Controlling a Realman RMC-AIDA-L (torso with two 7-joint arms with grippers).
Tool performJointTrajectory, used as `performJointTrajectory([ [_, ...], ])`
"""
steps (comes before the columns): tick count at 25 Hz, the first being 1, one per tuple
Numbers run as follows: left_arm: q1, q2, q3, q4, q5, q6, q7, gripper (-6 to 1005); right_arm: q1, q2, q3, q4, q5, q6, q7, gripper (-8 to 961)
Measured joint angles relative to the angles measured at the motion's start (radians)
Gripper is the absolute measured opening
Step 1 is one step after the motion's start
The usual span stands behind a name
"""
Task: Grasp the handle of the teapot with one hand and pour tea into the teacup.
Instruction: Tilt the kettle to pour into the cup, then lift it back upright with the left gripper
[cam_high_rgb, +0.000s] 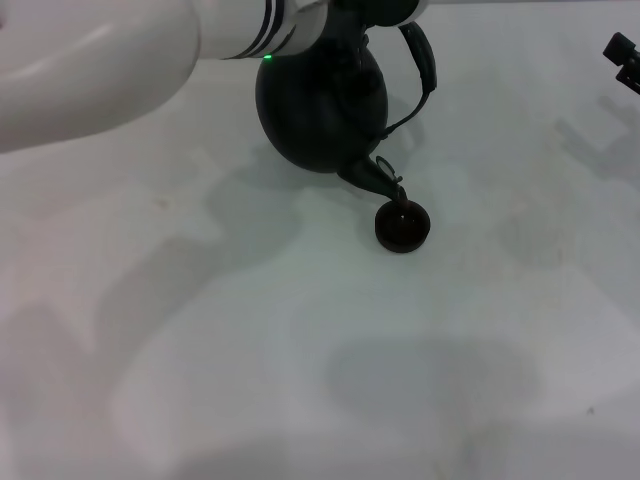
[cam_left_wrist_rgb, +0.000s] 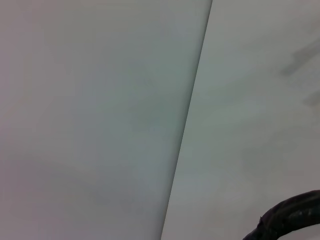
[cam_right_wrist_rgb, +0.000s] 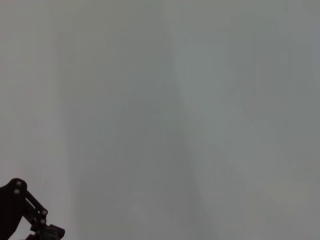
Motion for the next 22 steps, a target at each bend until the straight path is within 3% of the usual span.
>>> performJointTrajectory([
  [22, -0.022, 0.002, 0.014, -0.001, 0.001, 0.030, 0.004, 110, 0.003, 0.000, 0.000, -0.001, 0.004, -0.007, 0.000, 835],
])
